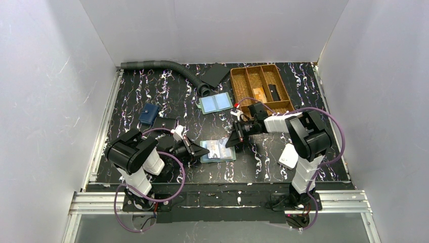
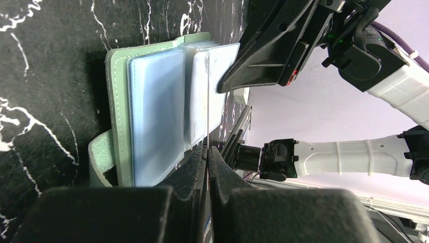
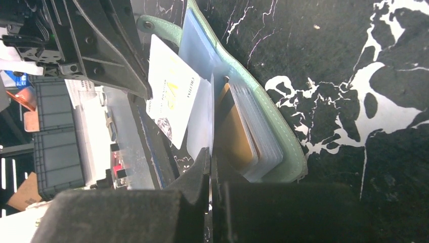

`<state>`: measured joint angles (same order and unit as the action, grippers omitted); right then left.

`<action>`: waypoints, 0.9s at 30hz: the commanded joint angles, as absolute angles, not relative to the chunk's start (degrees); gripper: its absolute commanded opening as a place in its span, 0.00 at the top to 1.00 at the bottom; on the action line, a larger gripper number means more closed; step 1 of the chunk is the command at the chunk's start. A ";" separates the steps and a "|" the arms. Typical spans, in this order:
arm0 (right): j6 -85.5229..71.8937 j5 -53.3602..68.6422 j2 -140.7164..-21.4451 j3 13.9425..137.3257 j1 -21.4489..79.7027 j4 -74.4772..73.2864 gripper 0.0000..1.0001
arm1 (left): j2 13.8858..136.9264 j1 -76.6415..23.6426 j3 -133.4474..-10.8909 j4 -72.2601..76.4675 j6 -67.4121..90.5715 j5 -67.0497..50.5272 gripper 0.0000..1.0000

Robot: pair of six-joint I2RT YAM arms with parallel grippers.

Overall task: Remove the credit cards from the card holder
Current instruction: Remove the credit card from the card holder.

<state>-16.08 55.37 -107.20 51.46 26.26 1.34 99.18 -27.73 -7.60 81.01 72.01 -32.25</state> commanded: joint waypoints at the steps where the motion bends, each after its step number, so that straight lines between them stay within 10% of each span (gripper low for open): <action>1: -11.03 53.70 -107.10 53.97 25.93 -2.14 0.99 | 98.20 -27.00 -6.77 82.44 70.25 -32.57 1.00; 27: 14.60 62.09 -95.74 59.80 25.93 -22.01 0.29 | 82.24 -28.50 -6.43 80.15 66.35 -31.29 1.00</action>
